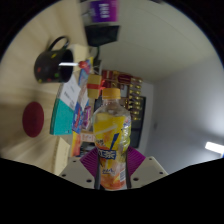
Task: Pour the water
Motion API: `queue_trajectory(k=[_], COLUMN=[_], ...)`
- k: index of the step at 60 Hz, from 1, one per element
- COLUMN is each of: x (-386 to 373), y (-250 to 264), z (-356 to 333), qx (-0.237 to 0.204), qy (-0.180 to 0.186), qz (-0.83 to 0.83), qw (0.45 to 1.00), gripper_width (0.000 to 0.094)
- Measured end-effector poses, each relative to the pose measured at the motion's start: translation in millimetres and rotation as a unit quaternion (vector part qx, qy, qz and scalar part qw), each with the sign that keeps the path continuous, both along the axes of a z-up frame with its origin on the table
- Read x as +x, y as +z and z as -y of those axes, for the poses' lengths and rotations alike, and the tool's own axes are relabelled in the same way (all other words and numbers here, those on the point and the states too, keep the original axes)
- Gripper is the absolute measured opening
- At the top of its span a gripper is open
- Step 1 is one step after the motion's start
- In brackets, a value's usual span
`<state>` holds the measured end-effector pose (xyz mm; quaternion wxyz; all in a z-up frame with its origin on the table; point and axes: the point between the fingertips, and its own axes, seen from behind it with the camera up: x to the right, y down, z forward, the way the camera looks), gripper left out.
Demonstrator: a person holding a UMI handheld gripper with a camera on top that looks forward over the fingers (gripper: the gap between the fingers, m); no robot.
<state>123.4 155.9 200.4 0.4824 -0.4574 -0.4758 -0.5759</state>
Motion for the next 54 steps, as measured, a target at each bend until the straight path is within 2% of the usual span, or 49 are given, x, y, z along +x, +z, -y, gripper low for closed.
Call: queue_trajectory(k=[6,11,20,36,45,48,50,54], x=[-21,-41,-75,-80,-77,-71,-66,-57], y=[2,-4,-7,-12,11,20,20,16], z=[-22,-31,-36,-35,-30,-23,-28,-27], qx=[0.009,0.006,0.028,0.023,0.031,0.037,0.025,0.014], qy=[-0.010,0.000,0.021,0.025,0.040,0.048,0.055,0.062], qz=[0.120,0.189,0.292,0.326,0.207,0.092,0.000,-0.207], qw=[0.993,0.982,0.956,0.945,0.977,0.994,0.998,0.976], gripper_width=[0.0355,0.0352,0.0358,0.0355,0.0358,0.0353,0.0351,0.0351])
